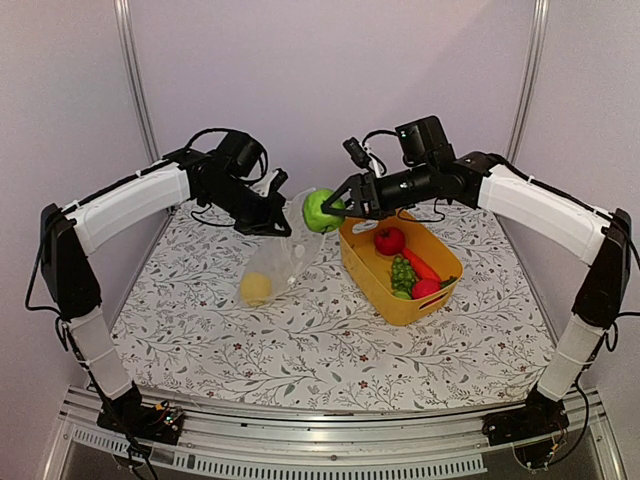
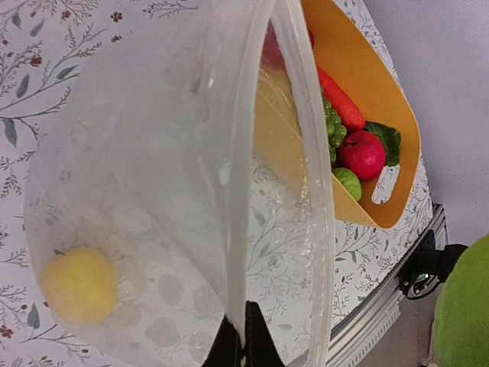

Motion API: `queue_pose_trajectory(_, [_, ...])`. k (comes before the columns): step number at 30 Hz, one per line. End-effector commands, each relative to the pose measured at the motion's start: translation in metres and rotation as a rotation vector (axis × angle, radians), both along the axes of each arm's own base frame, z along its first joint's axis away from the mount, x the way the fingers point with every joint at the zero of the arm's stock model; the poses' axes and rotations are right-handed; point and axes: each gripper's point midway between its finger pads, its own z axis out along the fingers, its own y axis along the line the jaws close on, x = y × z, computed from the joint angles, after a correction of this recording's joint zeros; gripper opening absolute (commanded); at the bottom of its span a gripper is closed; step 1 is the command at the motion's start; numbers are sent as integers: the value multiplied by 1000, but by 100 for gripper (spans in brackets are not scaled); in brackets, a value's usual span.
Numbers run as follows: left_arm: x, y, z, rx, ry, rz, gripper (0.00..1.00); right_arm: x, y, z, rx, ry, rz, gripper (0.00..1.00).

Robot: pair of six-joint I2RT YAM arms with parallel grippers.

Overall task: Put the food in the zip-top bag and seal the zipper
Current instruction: Place the fake fruit in the zipper food storage bag.

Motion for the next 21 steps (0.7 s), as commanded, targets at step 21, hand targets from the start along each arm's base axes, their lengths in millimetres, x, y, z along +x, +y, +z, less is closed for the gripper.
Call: queue_pose_trajectory(21, [-7,-3,0,-19,25,-6,0,50,42,-96,-101,205,-120,50])
